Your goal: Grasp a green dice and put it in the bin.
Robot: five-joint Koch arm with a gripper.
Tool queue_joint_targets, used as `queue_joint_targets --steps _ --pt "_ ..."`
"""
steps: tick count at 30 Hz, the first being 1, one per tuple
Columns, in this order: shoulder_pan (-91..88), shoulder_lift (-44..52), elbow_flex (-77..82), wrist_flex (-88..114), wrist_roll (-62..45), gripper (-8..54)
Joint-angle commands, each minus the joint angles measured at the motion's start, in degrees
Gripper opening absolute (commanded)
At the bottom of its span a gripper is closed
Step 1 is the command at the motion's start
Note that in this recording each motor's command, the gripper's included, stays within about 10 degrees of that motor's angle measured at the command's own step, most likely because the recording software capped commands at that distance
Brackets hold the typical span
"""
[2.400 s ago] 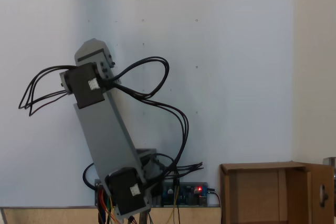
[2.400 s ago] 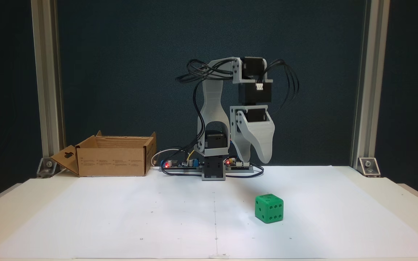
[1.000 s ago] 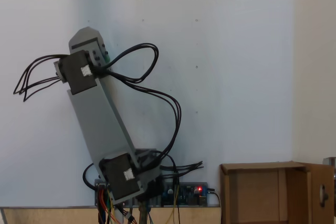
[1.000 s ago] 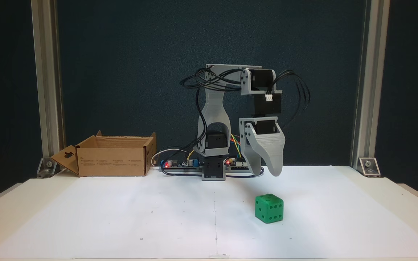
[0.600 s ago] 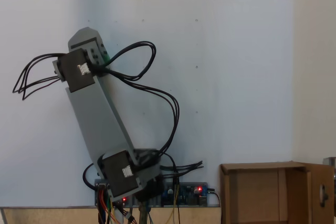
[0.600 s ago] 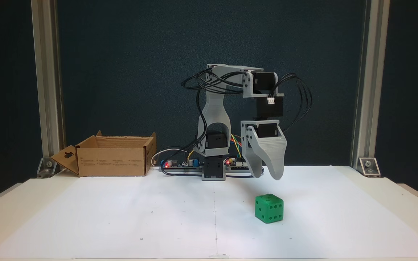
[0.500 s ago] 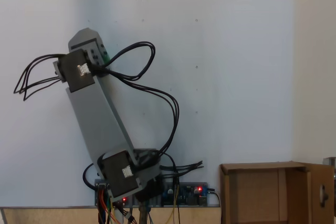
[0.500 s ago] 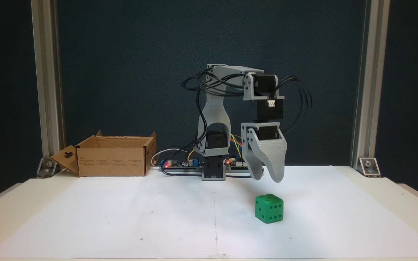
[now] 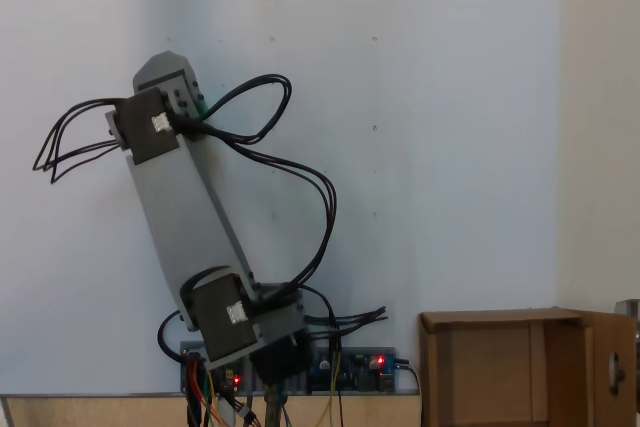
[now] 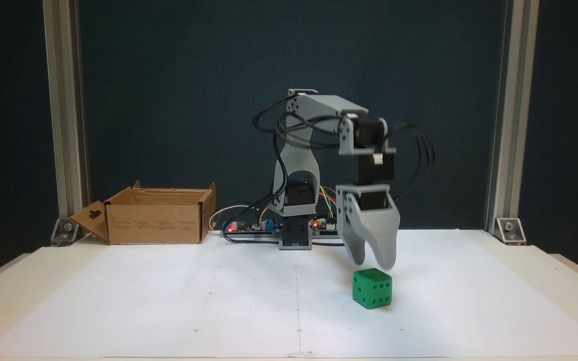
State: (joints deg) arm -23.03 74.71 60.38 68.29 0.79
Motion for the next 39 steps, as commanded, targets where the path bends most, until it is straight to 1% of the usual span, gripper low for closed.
queue_joint_targets --steps 1,16,39 --pt "0.09 0.44 -0.97 -1.23 3.34 41.4" --pt "-0.79 -1.32 -0.35 -1.23 3.78 41.4" --pt "-0.97 -7.56 -0.35 -4.92 4.04 40.3"
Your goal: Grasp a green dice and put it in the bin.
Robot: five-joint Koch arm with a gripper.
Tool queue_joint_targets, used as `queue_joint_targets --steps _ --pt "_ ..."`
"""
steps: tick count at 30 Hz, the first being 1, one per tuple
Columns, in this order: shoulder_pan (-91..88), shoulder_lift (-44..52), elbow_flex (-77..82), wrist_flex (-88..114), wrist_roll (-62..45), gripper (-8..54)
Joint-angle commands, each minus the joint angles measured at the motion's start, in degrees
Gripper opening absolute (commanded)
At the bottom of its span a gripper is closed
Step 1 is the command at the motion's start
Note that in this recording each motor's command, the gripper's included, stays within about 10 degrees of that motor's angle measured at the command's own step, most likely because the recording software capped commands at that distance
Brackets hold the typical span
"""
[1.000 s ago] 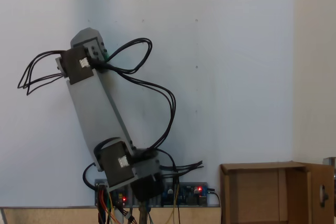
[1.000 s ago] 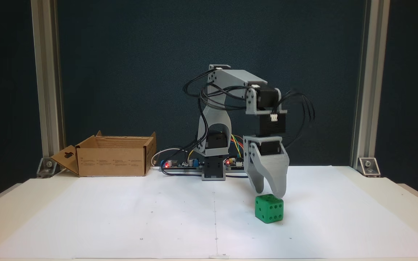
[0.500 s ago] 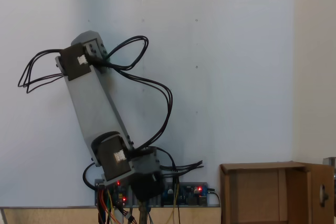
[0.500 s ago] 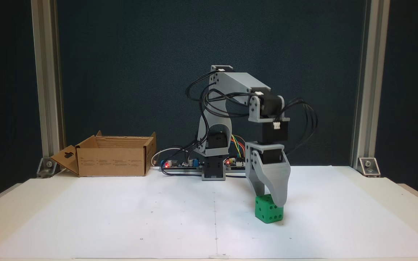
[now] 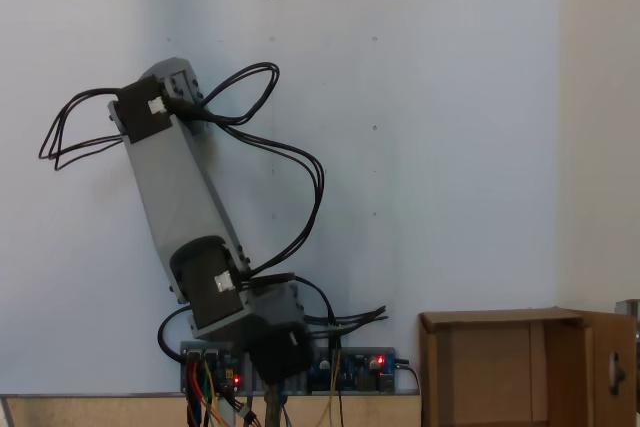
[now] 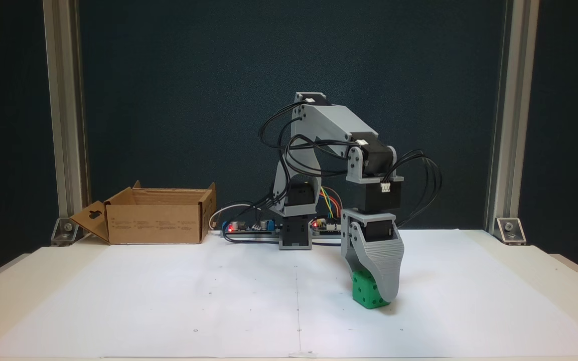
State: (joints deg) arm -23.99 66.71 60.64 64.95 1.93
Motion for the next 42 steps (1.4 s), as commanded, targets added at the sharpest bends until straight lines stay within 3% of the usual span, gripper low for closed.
queue_joint_targets --steps 1,8,18,25,31,42 --pt "0.00 0.35 -0.62 -1.67 2.90 40.3" --pt "0.18 -0.44 -0.62 -2.11 2.90 38.7" --pt "0.26 -0.44 -0.62 -3.16 3.43 29.2" --pt "1.05 -0.88 -0.53 -4.22 4.13 28.3" --pt "1.85 -0.97 1.32 -7.03 5.27 12.7" --pt "3.69 3.25 1.93 -5.71 7.82 12.1"
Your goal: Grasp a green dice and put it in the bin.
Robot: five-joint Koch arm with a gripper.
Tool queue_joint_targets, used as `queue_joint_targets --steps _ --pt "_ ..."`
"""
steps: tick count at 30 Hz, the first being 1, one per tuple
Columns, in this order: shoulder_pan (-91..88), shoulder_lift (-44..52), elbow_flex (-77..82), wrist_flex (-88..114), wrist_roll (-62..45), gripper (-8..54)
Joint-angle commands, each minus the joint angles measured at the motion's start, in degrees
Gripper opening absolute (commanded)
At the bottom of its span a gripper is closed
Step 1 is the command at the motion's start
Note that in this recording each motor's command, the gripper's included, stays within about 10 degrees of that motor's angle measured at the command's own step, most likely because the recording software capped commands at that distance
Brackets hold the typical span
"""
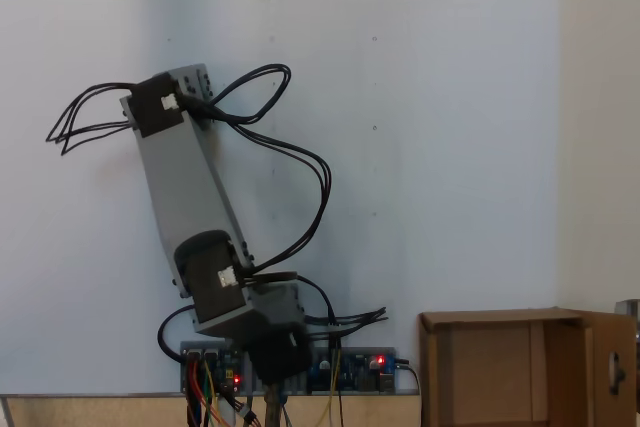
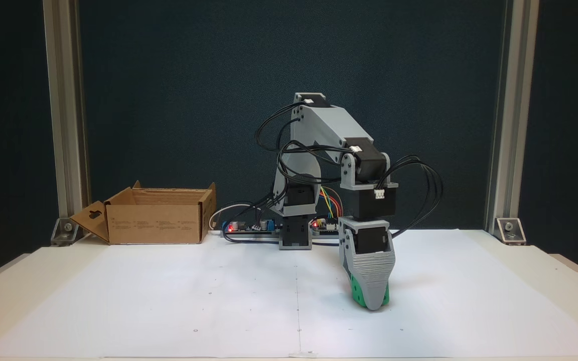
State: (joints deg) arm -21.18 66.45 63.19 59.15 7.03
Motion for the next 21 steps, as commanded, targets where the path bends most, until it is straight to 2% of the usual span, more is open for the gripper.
queue_joint_targets --steps 1,9,21 --pt "1.67 5.54 -0.62 0.09 2.81 12.1" --pt "8.79 21.53 -2.29 -0.88 2.64 12.1" --pt "18.72 36.30 -2.81 -0.97 2.46 12.1"
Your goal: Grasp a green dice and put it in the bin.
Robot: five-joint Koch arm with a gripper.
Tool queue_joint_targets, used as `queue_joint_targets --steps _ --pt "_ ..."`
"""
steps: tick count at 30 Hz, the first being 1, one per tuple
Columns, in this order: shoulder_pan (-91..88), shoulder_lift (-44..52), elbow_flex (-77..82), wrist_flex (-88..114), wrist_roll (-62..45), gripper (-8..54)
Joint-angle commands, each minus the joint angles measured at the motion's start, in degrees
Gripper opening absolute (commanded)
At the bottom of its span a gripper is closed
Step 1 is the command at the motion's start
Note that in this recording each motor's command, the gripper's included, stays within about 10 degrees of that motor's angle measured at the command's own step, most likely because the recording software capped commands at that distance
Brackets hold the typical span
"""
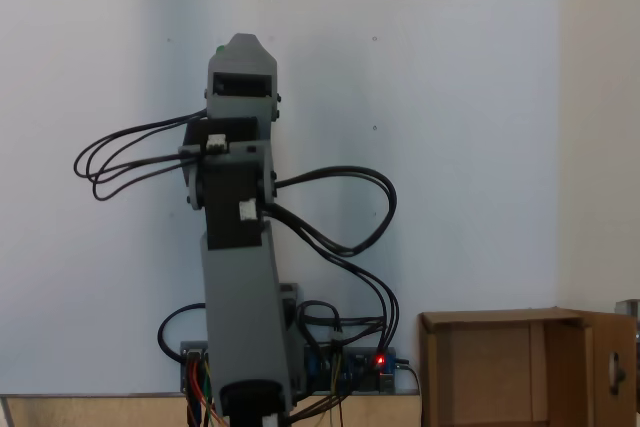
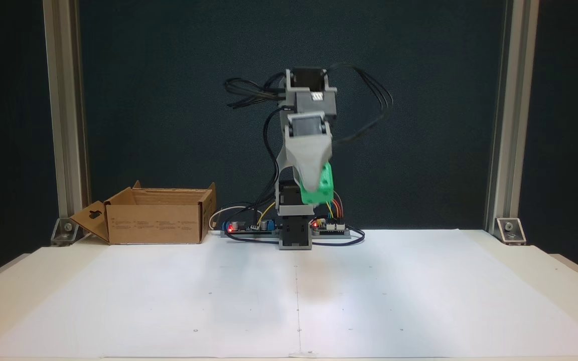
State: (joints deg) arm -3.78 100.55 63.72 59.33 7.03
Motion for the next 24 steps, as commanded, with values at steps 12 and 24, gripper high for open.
queue_joint_targets --steps 12,24 --pt "20.65 5.36 -3.34 -6.42 -3.60 12.1" --pt "62.84 7.82 -4.48 -8.88 -14.41 12.1"
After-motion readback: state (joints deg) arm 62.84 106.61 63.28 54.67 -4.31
